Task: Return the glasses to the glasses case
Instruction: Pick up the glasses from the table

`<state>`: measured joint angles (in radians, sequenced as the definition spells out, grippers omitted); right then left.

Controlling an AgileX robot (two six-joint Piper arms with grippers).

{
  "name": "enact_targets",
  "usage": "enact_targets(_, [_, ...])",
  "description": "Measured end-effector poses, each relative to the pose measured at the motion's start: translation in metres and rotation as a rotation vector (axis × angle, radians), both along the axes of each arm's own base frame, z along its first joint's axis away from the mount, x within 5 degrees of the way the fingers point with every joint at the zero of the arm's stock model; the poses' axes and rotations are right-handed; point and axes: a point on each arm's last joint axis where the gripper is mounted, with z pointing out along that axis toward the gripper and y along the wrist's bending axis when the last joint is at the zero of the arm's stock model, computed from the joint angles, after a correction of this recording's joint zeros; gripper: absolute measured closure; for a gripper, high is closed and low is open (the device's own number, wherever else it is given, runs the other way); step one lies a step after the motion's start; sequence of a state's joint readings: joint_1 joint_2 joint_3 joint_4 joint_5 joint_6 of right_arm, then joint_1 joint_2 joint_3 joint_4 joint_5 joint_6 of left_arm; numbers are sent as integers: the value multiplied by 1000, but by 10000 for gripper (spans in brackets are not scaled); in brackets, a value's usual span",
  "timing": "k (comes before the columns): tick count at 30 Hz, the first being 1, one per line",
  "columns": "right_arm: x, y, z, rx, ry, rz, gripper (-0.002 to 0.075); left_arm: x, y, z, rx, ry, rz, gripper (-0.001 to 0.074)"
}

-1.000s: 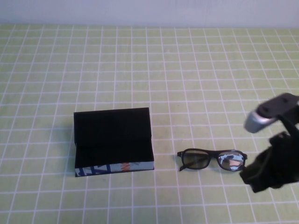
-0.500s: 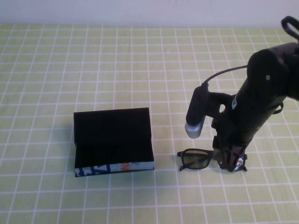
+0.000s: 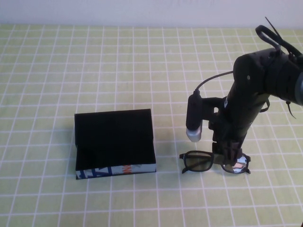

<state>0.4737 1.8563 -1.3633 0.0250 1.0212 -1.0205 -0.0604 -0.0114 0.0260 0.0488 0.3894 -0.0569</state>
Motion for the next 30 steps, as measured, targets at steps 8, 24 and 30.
enact_targets(8, [16,3,-11,-11,35,7,293,0,0,0,0,0,0,737])
enact_targets(24, [21,4,-30,-35,75,25,316,0,0,0,0,0,0,737])
enact_targets(30, [20,4,-30,-32,85,23,397,0,0,0,0,0,0,737])
